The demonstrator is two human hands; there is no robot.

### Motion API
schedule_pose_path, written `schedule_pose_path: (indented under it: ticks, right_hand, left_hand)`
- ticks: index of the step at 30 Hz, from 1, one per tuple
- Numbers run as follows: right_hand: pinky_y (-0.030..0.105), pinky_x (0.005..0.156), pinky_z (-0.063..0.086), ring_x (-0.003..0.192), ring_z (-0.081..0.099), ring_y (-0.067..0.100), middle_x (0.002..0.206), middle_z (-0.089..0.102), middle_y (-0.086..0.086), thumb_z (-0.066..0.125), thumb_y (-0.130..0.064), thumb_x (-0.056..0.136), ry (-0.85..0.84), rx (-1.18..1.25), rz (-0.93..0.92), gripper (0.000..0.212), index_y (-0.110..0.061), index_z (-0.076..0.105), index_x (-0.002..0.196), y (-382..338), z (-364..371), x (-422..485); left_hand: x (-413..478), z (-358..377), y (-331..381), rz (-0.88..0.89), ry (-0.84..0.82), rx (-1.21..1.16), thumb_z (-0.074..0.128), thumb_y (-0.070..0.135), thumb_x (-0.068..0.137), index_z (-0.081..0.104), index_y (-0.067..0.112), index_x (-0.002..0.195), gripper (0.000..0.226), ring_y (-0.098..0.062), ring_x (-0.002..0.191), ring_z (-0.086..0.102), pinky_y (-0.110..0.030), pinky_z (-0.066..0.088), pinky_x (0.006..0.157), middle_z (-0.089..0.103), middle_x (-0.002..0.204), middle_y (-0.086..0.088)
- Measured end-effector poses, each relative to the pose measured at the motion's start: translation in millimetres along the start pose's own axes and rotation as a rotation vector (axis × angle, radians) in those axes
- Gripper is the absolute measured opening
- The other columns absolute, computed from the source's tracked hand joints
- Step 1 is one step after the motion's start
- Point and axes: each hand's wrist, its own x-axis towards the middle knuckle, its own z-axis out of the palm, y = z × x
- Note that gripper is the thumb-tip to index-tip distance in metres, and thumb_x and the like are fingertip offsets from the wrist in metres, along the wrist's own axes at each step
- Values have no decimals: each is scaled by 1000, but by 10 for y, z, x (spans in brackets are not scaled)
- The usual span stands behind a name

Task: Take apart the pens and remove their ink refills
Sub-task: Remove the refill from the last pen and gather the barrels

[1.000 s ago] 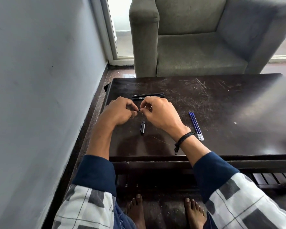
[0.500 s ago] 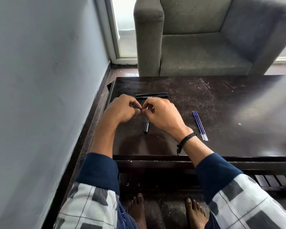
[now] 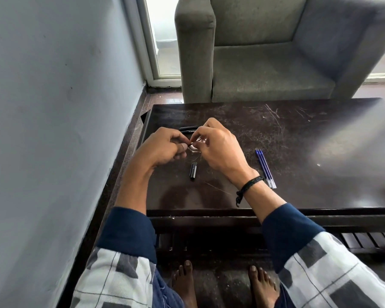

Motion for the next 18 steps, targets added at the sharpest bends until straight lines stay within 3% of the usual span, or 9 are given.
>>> schedule_pose_path:
  ticks: [4, 8, 11, 14, 18]
  right_hand:
    - [28, 75, 42, 89, 56, 13, 94, 57, -11, 74, -20, 88, -39, 25, 29, 1, -21, 73, 89, 42, -24, 26]
    - [34, 83, 45, 91, 56, 16, 94, 63, -9, 74, -18, 88, -69, -12, -3, 2, -19, 72, 88, 57, -20, 21]
    - [36, 81, 47, 90, 56, 15, 94, 62, -9, 74, -19, 88, -87, -1, -14, 3, -20, 71, 89, 66, -21, 20]
    - [32, 75, 46, 85, 56, 10, 93, 59, -12, 76, -25, 87, -108, 23, 1, 8, -25, 71, 92, 83, -54, 35]
    - [31, 74, 49, 85, 60, 11, 95, 62, -12, 82, -31, 79, -86, -4, 166, 24, -32, 67, 99, 216, -209, 71]
  left_hand:
    - [-19, -11, 20, 5, -15, -10, 61, 4, 98, 72, 8, 106, 14, -11, 68, 64, -23, 52, 69, 75, 84, -12]
    - [-16, -5, -3, -3, -34, -23, 65, -1, 94, 71, 2, 108, 16, 0, 62, 68, -22, 54, 71, 73, 81, -11]
    - [-21, -9, 3, -4, -37, -3, 67, -1, 92, 72, 3, 108, 17, -1, 64, 69, -20, 55, 71, 73, 82, -10]
    - [-37, -17, 25, -18, -26, 4, 66, -1, 93, 73, 6, 102, 14, 4, 58, 67, -12, 52, 60, 72, 82, -10]
    - [-62, -35, 24, -48, 23, 7, 66, 0, 93, 74, 7, 100, 13, -11, 68, 65, -22, 51, 65, 75, 87, -16]
